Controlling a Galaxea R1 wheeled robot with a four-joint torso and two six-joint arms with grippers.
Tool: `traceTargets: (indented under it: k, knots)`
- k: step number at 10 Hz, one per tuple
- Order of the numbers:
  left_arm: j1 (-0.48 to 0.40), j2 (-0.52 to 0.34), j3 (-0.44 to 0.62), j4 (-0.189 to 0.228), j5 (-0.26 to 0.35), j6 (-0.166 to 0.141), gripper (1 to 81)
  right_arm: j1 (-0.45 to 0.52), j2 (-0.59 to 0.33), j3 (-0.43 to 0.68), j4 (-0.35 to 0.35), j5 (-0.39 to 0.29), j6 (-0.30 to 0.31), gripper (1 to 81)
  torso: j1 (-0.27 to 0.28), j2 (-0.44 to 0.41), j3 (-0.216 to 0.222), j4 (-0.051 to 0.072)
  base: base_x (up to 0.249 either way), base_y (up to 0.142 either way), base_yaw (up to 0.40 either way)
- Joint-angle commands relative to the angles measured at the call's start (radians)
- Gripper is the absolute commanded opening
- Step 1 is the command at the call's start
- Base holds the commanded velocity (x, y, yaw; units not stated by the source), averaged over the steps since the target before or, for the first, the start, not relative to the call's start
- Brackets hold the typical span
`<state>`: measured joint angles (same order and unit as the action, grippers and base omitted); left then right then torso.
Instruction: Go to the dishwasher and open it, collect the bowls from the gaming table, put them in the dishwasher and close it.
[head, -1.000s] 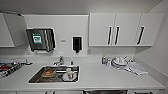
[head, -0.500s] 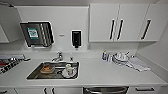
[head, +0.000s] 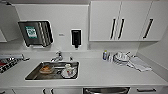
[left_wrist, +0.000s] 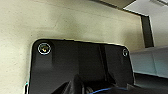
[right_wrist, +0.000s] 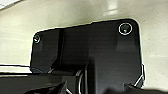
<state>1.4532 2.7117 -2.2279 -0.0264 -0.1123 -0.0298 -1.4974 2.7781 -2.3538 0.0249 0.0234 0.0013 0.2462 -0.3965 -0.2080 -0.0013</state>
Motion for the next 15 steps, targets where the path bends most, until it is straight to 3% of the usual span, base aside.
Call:
traceTargets:
  k: [1,4,9,10,13,15]
  knots:
    - [-0.052,-0.021,0.013,-0.006,0.046,-0.001,81.1,0.053,-0.018,0.009,0.015,-0.054,0.005,81.1,0.062,-0.095,0.0,0.0,0.0,0.0,0.0]
    - [-0.05,-0.057,0.046,-0.03,0.048,-0.001,81.1,0.058,-0.056,-0.001,0.024,-0.049,0.009,81.1,0.132,-0.207,0.0,0.0,0.0,0.0,0.0]
    - [-0.05,-0.186,0.215,-0.037,0.031,-0.001,81.1,0.07,-0.269,0.284,0.024,-0.048,0.016,81.1,0.241,-0.382,0.0,0.0,0.0,0.0,0.0]
    - [-0.052,-0.185,0.212,-0.037,0.019,-0.001,81.1,0.07,-0.271,0.291,0.023,-0.048,0.014,81.1,0.268,-0.425,-0.073,0.0,0.0,0.0,0.0]
    - [-0.052,-0.17,0.206,-0.037,0.019,-0.001,81.1,0.07,-0.26,0.286,0.02,-0.048,0.014,81.1,0.322,-0.512,-0.142,0.0,0.0,0.0,0.0]
    - [-0.052,-0.167,0.203,-0.037,0.019,-0.001,81.1,0.07,-0.257,0.285,0.02,-0.048,0.016,81.1,0.365,-0.581,-0.11,0.0,0.0,0.0,0.0]
